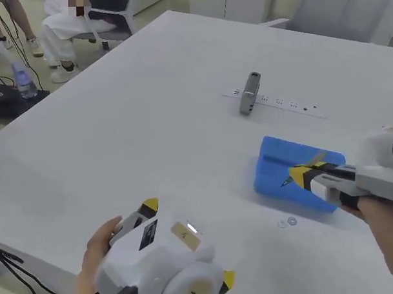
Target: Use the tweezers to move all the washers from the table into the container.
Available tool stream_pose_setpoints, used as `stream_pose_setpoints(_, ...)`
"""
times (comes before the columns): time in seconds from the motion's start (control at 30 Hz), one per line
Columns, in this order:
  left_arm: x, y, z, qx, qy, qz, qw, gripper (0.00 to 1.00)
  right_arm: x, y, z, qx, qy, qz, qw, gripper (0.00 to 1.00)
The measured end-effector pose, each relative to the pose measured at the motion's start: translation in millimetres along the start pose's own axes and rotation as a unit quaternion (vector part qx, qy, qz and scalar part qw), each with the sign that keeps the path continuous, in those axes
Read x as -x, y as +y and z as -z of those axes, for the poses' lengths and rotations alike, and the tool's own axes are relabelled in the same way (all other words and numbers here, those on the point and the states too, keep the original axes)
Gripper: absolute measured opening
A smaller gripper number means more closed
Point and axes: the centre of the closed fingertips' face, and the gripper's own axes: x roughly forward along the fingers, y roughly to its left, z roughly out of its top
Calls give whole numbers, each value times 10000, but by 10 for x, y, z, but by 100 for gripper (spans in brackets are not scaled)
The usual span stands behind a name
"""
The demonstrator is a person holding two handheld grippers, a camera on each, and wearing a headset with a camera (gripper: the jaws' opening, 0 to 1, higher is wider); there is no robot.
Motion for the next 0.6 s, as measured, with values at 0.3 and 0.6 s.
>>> stream_pose_setpoints(0.3,-6,2,18,-10,54,-16,10000,91,-73,95,423,20,511,-67,9987,3)
stream_pose_setpoints(0.6,-12,7,39,-26,116,-40,9999,90,-140,35,539,15,670,-55,9977,4)
